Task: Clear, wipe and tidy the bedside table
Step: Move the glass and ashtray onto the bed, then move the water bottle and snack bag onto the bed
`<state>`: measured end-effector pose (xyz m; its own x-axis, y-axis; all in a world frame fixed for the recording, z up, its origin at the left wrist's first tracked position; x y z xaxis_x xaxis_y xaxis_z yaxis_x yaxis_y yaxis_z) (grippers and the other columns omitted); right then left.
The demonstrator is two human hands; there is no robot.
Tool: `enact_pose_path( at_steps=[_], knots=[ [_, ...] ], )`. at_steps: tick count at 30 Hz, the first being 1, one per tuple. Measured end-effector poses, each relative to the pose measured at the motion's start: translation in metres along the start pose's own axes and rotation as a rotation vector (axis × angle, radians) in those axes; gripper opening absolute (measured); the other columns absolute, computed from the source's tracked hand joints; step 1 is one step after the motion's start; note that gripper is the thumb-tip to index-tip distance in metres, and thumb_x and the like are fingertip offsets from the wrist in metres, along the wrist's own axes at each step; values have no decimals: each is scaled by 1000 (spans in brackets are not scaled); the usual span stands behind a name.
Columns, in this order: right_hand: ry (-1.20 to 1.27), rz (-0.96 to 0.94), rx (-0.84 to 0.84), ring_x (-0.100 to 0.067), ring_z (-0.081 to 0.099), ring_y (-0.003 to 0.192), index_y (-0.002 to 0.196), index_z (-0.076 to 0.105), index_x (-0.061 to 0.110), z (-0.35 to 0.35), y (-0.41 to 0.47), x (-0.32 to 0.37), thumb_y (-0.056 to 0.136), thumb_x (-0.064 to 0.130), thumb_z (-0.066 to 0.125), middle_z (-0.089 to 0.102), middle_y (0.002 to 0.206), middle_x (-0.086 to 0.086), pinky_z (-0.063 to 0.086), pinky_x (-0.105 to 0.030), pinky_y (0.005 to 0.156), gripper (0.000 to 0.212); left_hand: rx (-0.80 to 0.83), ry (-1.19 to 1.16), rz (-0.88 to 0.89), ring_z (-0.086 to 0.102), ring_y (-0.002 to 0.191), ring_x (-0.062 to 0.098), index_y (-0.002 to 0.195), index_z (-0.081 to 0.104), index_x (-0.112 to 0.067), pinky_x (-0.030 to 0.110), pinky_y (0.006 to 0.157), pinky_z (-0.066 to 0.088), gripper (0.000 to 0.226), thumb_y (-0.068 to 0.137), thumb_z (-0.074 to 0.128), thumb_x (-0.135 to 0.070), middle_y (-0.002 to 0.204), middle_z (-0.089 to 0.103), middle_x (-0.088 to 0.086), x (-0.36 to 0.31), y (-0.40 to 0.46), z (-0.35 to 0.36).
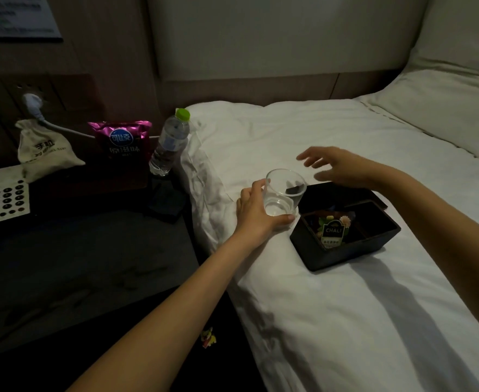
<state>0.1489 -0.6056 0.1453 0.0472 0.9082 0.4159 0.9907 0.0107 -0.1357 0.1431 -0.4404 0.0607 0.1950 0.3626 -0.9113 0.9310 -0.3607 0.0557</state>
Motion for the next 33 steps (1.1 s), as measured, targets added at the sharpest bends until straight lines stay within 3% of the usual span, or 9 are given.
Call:
enact_pose_path(
  at_steps=[6, 11, 16, 22, 26, 33],
  knots=[
    [103, -131, -304, -15, 60, 110, 130, 55, 21, -42, -6, 60, 94, -5, 49, 65, 119, -2, 48, -22, 83, 45, -29, -37, 9, 36, 129, 26, 142, 34, -19, 39, 110, 33, 89, 70, 85, -28, 138, 38, 9, -1, -4, -2],
    [176, -276, -333, -12, 61, 110, 129, 56, 19, -37, -6, 133, 93, -2, 50, 67, 117, -1, 50, -26, 91, 42, 19, -71, -14, 28, 138, 25, 151, 17, -18, 40, 116, 28, 113, 64, 89, -31, 148, 28, 10, -2, -6, -11],
    [256, -367, -315, -12, 63, 106, 128, 57, 15, -7, 10, 192, 91, 0, 54, 67, 115, -4, 52, -24, 92, 40, -11, -176, -30, 30, 141, 23, 151, 17, -18, 41, 114, 33, 106, 71, 86, -22, 152, 29, 10, 5, -4, -61],
    [311, -320, -315, -16, 57, 105, 132, 52, 12, 40, 64, 225, 91, 4, 59, 59, 128, -9, 48, -22, 84, 43, -127, -289, -124, 38, 137, 19, 149, 28, -21, 30, 102, 38, 85, 80, 78, -20, 151, 36, 6, 57, -1, -152],
    [220, -229, -331, -30, 51, 120, 139, 44, 11, 60, 108, 224, 89, 5, 61, 46, 140, -15, 45, -37, 100, 53, -185, -244, -185, 40, 134, 22, 147, 31, -16, 31, 104, 39, 81, 81, 77, -17, 149, 38, 9, 87, 12, -195],
    [150, -124, -332, -35, 42, 133, 146, 37, 10, 73, 180, 208, 87, 5, 64, 32, 153, -15, 37, -41, 108, 65, -198, -78, -178, 44, 130, 24, 141, 38, -14, 39, 109, 40, 73, 80, 77, -15, 142, 42, 12, 114, 51, -238]
  ],
)
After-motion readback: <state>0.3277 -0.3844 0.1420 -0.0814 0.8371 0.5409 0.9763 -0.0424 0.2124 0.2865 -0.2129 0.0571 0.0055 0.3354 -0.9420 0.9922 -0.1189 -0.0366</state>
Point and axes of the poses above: each hand's wrist, its own y-axis towards the middle knuckle, its own z-axis out of the palm, x = y × z, the point moved 9 cm from there along y, towards the middle knuckle
